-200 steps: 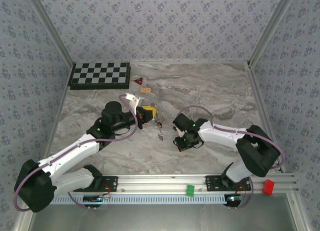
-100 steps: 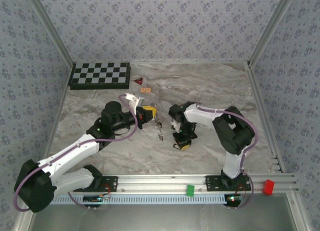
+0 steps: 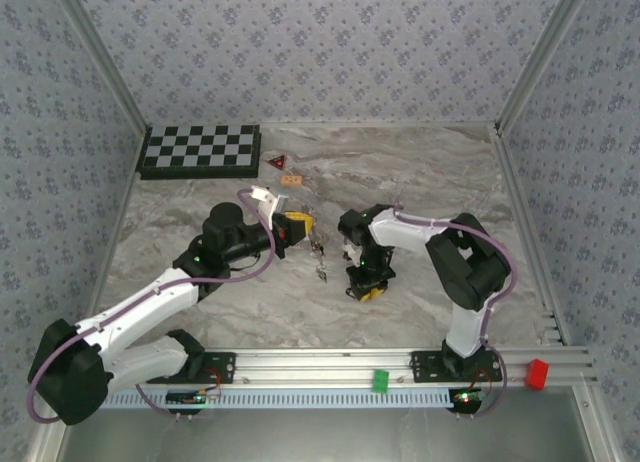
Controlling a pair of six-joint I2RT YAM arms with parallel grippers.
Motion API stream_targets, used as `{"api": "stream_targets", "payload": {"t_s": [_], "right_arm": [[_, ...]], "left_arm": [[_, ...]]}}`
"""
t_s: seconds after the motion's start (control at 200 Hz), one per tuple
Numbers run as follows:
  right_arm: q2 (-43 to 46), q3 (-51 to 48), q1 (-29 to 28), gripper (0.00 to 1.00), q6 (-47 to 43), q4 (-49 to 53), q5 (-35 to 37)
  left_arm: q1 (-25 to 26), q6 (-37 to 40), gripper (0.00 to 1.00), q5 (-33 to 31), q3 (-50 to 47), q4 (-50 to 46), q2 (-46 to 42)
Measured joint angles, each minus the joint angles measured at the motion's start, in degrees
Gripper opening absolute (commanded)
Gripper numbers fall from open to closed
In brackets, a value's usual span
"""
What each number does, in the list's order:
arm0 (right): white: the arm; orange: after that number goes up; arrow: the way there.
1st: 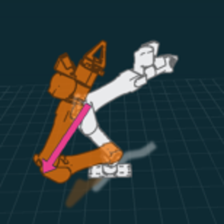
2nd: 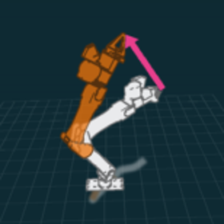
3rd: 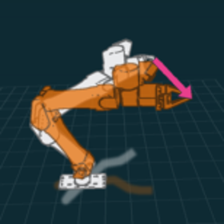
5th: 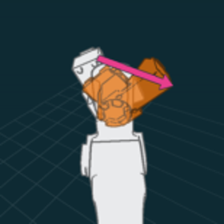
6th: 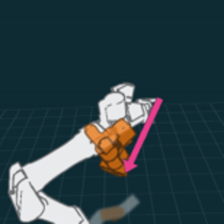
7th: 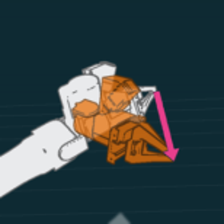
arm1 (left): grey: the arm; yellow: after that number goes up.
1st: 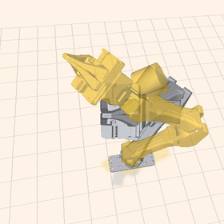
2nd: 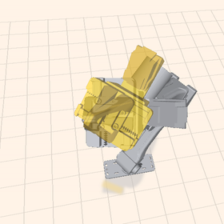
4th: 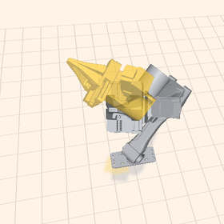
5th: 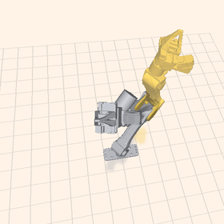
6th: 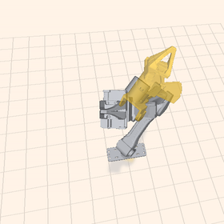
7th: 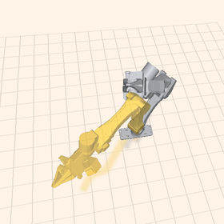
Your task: Put the keys on the keyring
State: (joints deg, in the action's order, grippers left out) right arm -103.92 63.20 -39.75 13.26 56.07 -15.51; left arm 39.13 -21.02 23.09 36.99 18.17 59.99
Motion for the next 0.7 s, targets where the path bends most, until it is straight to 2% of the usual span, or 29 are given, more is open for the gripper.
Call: {"api": "stream_targets", "payload": {"t_s": [0.21, 0.4, 0.7], "right_arm": [[10.5, -5.4, 0.3, 0.35, 1.7, -5.8, 1.7], [23.7, -16.1, -0.3, 0.35, 4.7, -16.5, 4.6], [47.1, -42.2, -12.0, 0.35, 9.3, -43.7, 16.7]], "left_arm": [[0.0, 0.0, 0.0, 0.0, 0.0, 0.0, 0.0], [0.0, 0.0, 0.0, 0.0, 0.0, 0.0, 0.0], [0.0, 0.0, 0.0, 0.0, 0.0, 0.0, 0.0]]}}
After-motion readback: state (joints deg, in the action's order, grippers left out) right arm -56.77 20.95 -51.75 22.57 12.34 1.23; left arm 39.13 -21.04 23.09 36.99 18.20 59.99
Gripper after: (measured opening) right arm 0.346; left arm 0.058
